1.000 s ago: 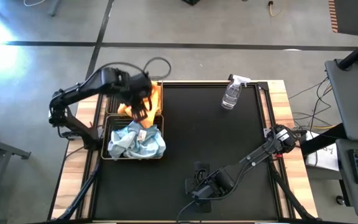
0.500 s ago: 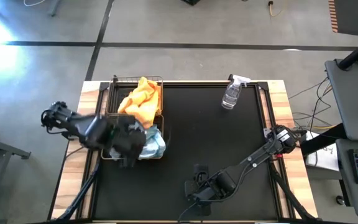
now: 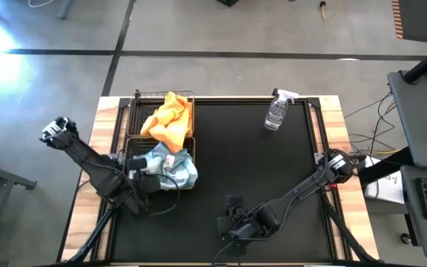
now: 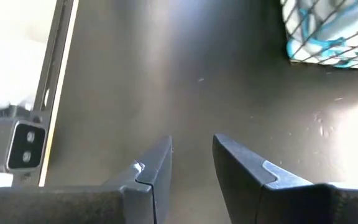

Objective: Sort microfiber towel by color & place in baskets
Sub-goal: Return to Home Position

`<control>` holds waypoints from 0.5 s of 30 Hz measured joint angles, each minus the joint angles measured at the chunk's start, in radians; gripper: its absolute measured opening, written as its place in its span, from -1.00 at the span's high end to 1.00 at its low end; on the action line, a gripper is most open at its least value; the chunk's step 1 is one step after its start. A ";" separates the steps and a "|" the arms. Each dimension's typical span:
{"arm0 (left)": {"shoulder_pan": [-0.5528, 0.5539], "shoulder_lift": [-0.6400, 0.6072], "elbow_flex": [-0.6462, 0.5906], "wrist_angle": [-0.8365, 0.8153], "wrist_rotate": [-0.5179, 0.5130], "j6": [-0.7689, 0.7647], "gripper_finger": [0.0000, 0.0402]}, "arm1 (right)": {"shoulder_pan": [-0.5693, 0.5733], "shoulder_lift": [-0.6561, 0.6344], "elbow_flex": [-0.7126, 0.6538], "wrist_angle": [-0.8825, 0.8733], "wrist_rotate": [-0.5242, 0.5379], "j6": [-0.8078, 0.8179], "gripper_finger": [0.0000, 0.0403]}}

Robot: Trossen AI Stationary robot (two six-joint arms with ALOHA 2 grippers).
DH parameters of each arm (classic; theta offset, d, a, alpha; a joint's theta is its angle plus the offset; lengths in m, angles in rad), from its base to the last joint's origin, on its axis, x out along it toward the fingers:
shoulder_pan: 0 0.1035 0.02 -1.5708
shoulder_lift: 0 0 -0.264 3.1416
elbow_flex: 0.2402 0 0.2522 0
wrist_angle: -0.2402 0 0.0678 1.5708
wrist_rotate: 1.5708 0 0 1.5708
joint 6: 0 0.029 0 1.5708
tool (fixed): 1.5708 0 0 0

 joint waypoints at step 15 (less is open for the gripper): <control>-0.035 -0.129 -0.115 0.435 0.038 0.230 0.35 | 0.008 -0.008 -0.021 0.028 -0.116 -0.232 0.45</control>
